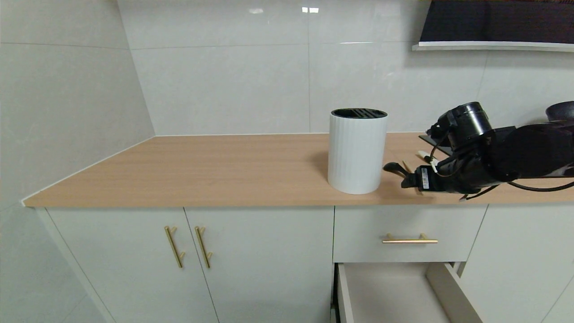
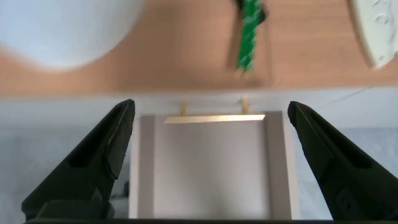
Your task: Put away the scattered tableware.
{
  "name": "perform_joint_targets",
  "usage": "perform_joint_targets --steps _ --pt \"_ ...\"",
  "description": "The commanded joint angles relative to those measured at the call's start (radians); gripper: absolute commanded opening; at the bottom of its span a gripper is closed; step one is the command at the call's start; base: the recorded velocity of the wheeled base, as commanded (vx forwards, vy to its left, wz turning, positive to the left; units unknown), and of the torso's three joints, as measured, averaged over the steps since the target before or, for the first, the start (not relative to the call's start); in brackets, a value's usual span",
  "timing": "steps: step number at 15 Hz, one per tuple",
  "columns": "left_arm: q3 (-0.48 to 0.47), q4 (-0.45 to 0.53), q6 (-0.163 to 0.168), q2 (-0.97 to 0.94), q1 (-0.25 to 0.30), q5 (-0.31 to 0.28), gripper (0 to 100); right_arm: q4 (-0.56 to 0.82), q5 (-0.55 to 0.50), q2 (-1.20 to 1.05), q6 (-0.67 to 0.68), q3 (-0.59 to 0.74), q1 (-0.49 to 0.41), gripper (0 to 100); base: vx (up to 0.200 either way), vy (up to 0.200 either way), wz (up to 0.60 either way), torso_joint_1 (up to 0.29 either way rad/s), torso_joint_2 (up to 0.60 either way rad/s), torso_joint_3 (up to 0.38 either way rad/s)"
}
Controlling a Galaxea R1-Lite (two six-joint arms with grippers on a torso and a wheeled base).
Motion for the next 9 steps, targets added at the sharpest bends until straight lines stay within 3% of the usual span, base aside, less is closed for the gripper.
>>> perform_joint_targets --steps 1,4,9 --pt "0.000 0.000 0.000 0.000 0.001 0.000 100 -0.044 -0.017 0.077 0.001 -0.007 -0.015 100 0.000 0.000 0.00 0.000 0.00 0.000" --pt "0.000 0.000 0.000 0.000 0.001 0.000 100 -0.113 -0.075 0.108 0.006 -0.007 -0.033 100 0.000 0.000 0.00 0.000 0.00 0.000" --pt "0.000 0.000 0.000 0.000 0.001 0.000 100 -0.119 -0.077 0.128 0.014 -0.019 -0.045 100 0.000 0.000 0.00 0.000 0.00 0.000"
